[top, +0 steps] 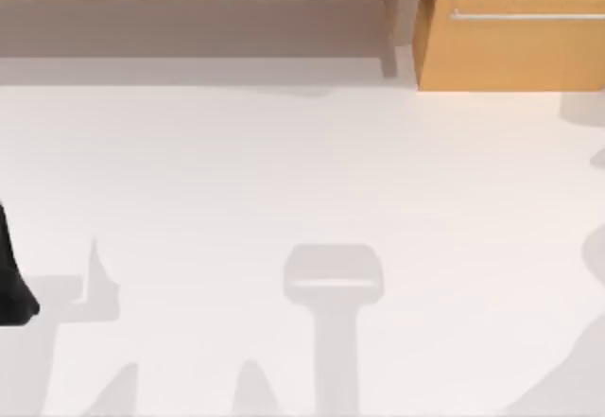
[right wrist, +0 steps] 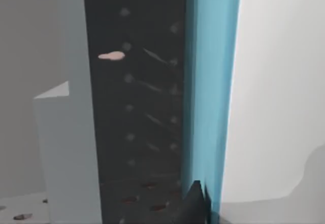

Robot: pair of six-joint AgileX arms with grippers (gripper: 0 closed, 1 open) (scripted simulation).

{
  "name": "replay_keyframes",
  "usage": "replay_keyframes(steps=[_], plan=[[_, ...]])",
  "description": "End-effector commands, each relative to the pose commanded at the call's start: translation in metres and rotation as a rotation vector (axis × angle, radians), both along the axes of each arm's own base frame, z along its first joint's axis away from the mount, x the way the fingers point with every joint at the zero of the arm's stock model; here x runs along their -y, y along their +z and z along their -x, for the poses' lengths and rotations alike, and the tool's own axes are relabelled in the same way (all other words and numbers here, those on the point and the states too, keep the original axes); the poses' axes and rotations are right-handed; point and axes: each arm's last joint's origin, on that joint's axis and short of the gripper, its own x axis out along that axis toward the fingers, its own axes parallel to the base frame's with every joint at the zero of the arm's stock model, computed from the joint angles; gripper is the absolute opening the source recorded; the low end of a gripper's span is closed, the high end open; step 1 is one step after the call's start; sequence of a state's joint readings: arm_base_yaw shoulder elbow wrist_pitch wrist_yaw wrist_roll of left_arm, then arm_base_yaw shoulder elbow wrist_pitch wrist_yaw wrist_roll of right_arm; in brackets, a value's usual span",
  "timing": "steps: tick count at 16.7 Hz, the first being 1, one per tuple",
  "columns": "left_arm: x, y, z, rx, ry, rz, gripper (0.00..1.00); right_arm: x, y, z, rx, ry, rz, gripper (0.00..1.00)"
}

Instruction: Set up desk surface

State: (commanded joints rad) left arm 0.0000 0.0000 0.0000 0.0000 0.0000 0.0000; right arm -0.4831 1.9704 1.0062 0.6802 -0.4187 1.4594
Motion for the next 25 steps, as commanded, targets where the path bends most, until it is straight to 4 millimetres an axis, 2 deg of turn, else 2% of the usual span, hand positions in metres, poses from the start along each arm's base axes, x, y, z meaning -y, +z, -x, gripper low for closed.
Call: replay_keyframes(steps=[2, 15, 25], plan=[[0.0000, 0.0000, 0.0000, 0.000, 0.000, 0.000, 1.00, 0.0000, 0.0000, 0.0000, 0.000, 0.000, 0.000, 0.00], [0.0000, 0.0000, 0.0000, 0.000, 0.000, 0.000, 1.00, 0.0000, 0.0000, 0.0000, 0.000, 0.000, 0.000, 0.98], [0.0000, 0.0000, 0.0000, 0.000, 0.000, 0.000, 1.00, 0.0001, 0.0005, 0.0011, 0.001, 0.001, 0.001, 1.00]])
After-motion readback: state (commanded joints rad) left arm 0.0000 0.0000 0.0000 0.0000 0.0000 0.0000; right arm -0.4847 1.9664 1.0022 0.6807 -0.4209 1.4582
